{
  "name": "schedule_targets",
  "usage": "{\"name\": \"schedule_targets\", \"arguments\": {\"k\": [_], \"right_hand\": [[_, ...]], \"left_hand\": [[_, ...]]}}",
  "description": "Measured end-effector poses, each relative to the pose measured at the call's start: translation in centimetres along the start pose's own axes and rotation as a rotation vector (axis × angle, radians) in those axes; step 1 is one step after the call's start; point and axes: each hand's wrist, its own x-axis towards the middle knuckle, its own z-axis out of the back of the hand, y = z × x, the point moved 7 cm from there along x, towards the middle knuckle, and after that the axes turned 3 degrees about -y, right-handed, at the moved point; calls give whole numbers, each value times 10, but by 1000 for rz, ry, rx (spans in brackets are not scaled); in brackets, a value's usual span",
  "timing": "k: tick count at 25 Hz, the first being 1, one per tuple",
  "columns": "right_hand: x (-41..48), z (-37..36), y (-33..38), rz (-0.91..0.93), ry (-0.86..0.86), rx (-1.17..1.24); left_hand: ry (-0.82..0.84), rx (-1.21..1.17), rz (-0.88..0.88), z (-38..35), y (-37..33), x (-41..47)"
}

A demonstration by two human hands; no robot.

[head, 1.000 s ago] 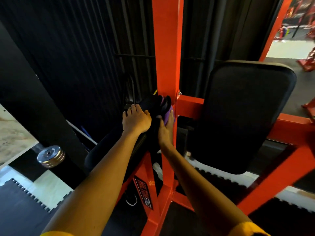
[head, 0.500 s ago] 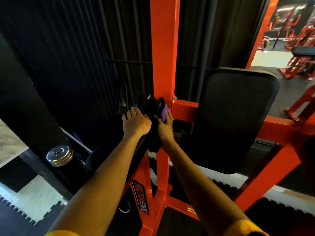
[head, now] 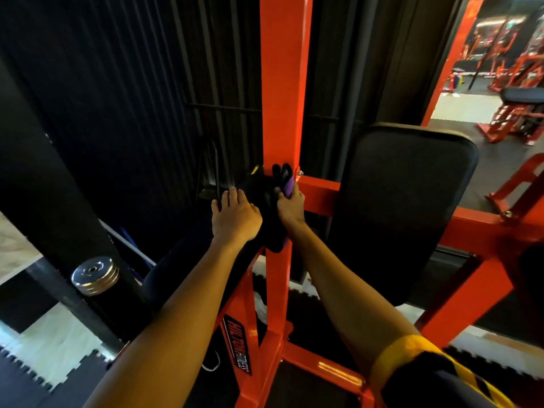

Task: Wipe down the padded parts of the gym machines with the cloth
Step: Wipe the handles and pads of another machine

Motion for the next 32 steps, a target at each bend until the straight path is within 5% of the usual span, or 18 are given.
{"name": "schedule_targets", "arguments": {"k": [4, 12, 17, 21, 26, 32], "right_hand": [[-23, 30, 3, 16, 66, -100], [-76, 176, 42, 65, -259, -250], [-100, 262, 64, 110, -499, -598], [-129, 322, 84, -15, -689, -1079], [-149, 383, 97, -197, -822, -1275], [-162, 432, 60, -496, -639, -1511]], "left_hand": [[-76, -174, -120, -1, -34, -3], [-26, -651, -372, -49, -167, -14], [134, -796, -572, -76, -253, -43], [412, -868, -696, -102, -325, -78], [579, -964, -853, -118, -389, -120], [620, -994, -823, -130, -457, -128]]}}
